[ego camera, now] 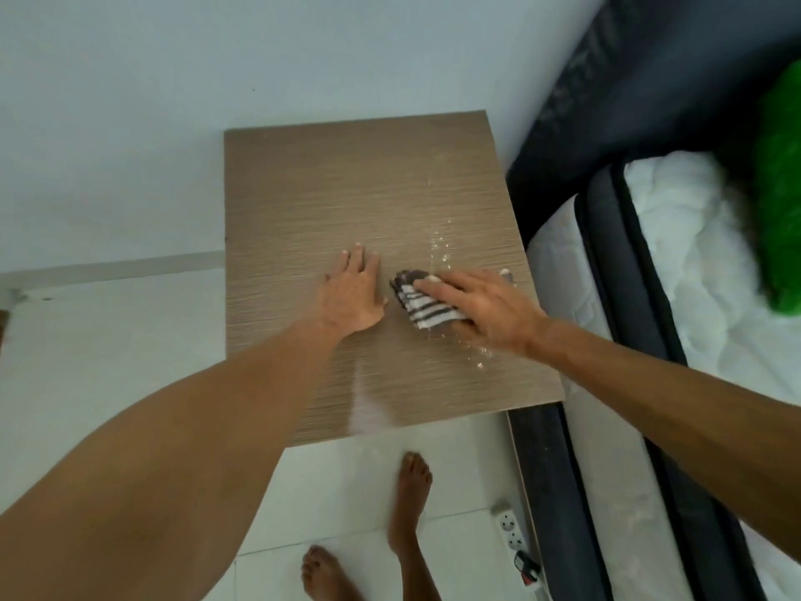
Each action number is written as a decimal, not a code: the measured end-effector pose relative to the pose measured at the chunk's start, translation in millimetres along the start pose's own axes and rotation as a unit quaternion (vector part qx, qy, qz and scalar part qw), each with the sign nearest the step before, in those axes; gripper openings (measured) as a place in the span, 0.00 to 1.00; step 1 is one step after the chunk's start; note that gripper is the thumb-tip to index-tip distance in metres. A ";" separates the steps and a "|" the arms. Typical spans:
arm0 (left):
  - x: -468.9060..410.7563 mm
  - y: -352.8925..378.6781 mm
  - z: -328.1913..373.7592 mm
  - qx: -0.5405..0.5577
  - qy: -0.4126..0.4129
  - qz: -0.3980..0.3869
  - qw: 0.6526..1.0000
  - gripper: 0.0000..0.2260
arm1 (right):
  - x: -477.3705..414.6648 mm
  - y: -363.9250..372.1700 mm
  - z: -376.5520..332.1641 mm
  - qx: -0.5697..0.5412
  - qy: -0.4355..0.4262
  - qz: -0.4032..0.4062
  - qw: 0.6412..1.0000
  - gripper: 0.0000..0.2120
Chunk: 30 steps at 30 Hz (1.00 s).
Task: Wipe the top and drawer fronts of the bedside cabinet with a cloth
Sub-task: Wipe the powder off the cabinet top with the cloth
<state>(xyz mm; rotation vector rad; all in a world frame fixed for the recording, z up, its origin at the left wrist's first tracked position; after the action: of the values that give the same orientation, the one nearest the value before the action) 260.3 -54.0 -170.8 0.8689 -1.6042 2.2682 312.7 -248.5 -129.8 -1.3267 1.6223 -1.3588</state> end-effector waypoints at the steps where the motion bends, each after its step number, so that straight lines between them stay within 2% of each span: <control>1: -7.5 -3.6 3.3 0.003 -0.007 -0.003 1.000 0.34 | -14.9 -9.6 19.6 -0.006 0.025 0.011 1.000 0.31; 4: -30.2 -15.1 8.9 0.006 -0.019 -0.005 1.000 0.37 | -62.0 -30.1 74.8 -0.012 0.089 0.034 0.995 0.29; 10: -48.8 -20.8 13.8 -0.017 -0.046 -0.019 0.999 0.39 | -142.0 -43.7 156.5 0.028 0.132 0.034 0.990 0.27; 14: -48.2 -24.8 13.4 -0.025 -0.055 -0.026 0.998 0.41 | -173.5 -40.9 183.5 0.048 0.130 -0.013 0.990 0.28; 17: -50.0 -24.9 14.6 -0.018 -0.057 -0.035 0.998 0.41 | -185.5 -33.2 196.8 0.054 0.157 -0.095 0.982 0.34; 20: -49.7 -24.7 15.4 -0.020 -0.055 -0.036 0.998 0.42 | -187.9 -22.8 201.5 0.040 0.209 -0.155 0.965 0.36; 23: -48.9 -23.3 14.5 -0.018 -0.057 -0.039 0.997 0.42 | -180.8 -6.5 186.8 0.016 0.229 -0.132 0.964 0.35; 30: -45.8 -25.7 15.5 -0.012 -0.053 -0.024 0.998 0.41 | -137.4 22.4 137.9 0.049 0.203 -0.097 0.973 0.33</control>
<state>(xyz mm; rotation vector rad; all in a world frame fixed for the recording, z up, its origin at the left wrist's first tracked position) 314.9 -51.9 -174.1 1.0262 -1.6327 2.1989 471.7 -162.9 -205.9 -1.2305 1.6878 -1.9024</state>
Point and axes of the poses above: each hand's wrist, its own x-axis away from the middle knuckle, its own y-axis out of the palm, z = x × y, the point moved 3 cm from there along -x, towards the middle knuckle, and after that the axes turned 8 degrees about -z, right-handed, at the moved point
